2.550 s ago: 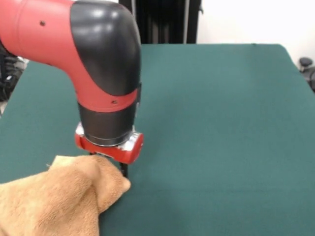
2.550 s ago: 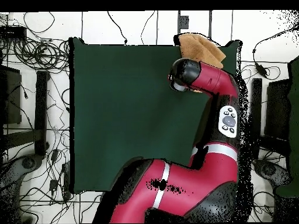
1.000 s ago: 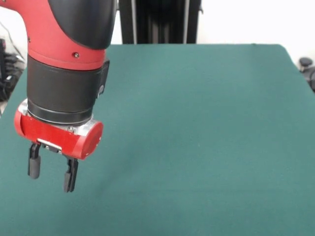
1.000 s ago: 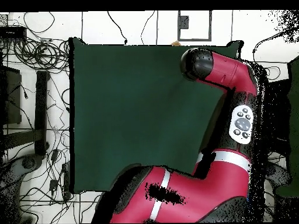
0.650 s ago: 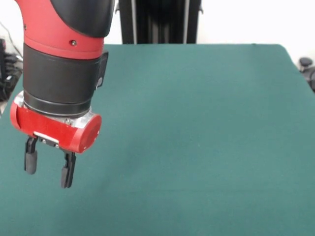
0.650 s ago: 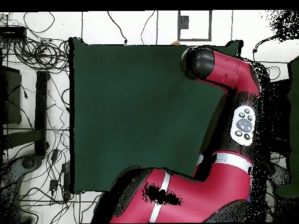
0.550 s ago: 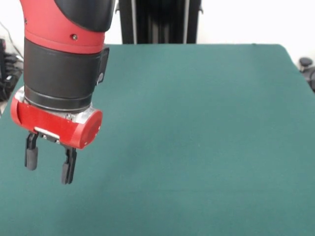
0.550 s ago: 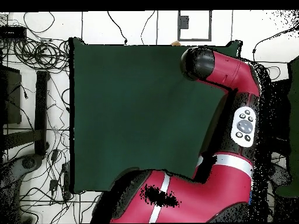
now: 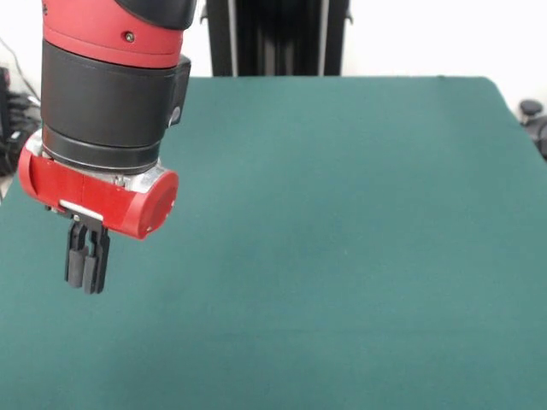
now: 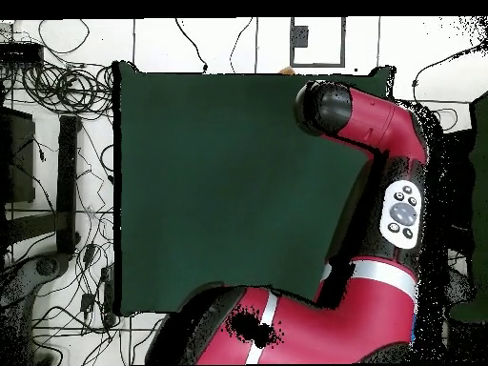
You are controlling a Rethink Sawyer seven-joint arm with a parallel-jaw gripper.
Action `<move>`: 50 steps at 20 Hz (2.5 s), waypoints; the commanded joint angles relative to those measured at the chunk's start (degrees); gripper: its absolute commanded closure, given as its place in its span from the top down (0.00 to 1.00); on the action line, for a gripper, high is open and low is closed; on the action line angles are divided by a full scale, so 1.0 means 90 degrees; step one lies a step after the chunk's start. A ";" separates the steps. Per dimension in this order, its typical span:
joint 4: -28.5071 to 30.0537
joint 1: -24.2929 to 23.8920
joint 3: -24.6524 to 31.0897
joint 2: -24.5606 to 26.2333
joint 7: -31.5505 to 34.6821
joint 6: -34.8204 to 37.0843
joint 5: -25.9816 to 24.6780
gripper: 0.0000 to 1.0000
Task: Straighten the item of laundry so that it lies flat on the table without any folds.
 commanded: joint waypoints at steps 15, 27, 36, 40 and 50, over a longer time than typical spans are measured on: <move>0.0950 0.0331 0.0210 0.0098 0.1763 -0.0179 0.0339 0.00; 0.0991 0.0310 0.0266 0.0073 0.1705 -0.0189 0.0348 0.00; 0.1027 0.0305 0.0280 0.0057 0.1673 -0.0295 0.0322 0.00; 0.1056 0.0320 0.0271 0.0045 0.1692 -0.0301 0.0322 0.00; 0.1008 0.0252 0.0441 0.0074 0.1317 -0.0201 0.0279 0.00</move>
